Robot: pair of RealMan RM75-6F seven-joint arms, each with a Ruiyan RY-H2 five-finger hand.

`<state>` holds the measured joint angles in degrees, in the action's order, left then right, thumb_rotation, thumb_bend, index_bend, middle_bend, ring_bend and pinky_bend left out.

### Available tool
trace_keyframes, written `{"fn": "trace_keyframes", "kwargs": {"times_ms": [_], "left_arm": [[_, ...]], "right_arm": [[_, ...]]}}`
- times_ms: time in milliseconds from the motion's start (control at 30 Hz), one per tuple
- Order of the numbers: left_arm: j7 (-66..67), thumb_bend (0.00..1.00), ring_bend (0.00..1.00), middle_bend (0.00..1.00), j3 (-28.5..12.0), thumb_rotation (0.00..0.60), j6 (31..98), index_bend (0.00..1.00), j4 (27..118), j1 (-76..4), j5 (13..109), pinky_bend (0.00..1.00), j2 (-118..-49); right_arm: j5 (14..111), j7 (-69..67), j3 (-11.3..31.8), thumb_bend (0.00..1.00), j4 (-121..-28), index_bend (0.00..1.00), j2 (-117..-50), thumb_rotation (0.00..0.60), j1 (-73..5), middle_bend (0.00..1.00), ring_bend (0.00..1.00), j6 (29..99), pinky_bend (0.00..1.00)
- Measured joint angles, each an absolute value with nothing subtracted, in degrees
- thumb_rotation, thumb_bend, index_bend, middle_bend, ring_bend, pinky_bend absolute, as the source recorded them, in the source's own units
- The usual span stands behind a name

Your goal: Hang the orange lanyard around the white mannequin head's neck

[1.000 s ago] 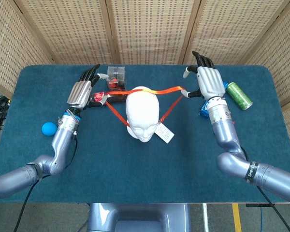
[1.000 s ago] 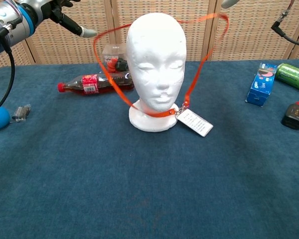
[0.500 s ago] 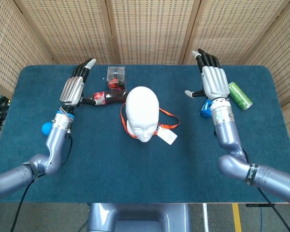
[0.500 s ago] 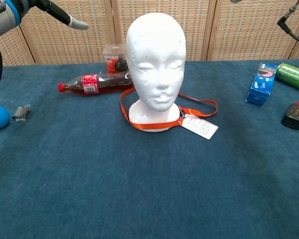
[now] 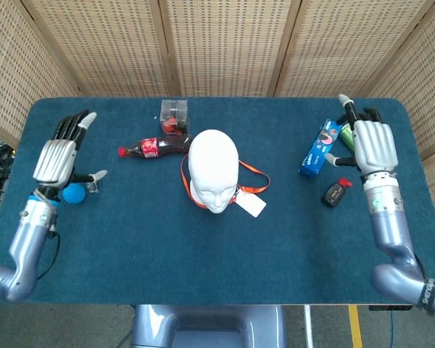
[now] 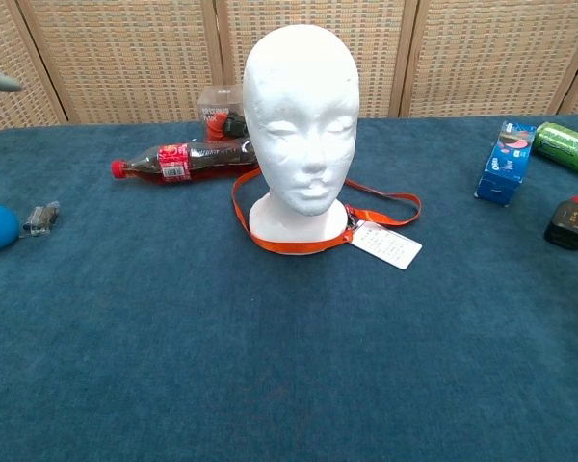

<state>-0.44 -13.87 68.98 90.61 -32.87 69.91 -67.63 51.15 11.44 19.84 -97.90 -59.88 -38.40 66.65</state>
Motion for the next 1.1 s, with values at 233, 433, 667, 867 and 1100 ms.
{"fn": "trace_keyframes", "kwargs": {"times_ms": [233,433,667,867,1100], "left_arm": [[2.98,0.0,0.0,0.0,-7.51,0.6,78.23,0.0,97.76,-22.88,73.5,0.0,-61.43],[5.26,0.0,0.0,0.0,-3.91,0.6,80.73,0.0,101.0,-17.88,74.07,0.0,-58.95],[3.96,0.0,0.0,0.0,-3.43,0.6,79.56,0.0,100.75,-16.54,73.74,0.0,-58.56],[3.54,0.0,0.0,0.0,-3.92,0.6,77.57,0.0,98.79,-16.66,73.41,0.0,-59.22],[3.32,0.0,0.0,0.0,-4.88,0.6,75.37,0.0,97.57,-17.18,72.31,0.0,-59.75]], "right_arm": [[63.18,5.16,12.22,0.86,-98.82,0.13,-55.53,0.6,-31.55,0.77,0.67,66.09,0.88],[73.49,3.18,5.81,0.86,-96.55,0.17,-55.88,0.6,-28.82,0.77,0.67,63.93,0.88],[78.3,4.83,2.94,0.87,-92.76,0.22,-61.63,0.6,-29.86,0.77,0.67,59.21,0.88],[73.46,13.63,3.64,0.87,-90.64,0.22,-69.06,0.6,-33.96,0.77,0.67,52.4,0.88],[62.73,24.66,5.41,0.87,-88.58,0.23,-77.18,0.6,-38.82,0.77,0.67,48.42,0.88]]}}
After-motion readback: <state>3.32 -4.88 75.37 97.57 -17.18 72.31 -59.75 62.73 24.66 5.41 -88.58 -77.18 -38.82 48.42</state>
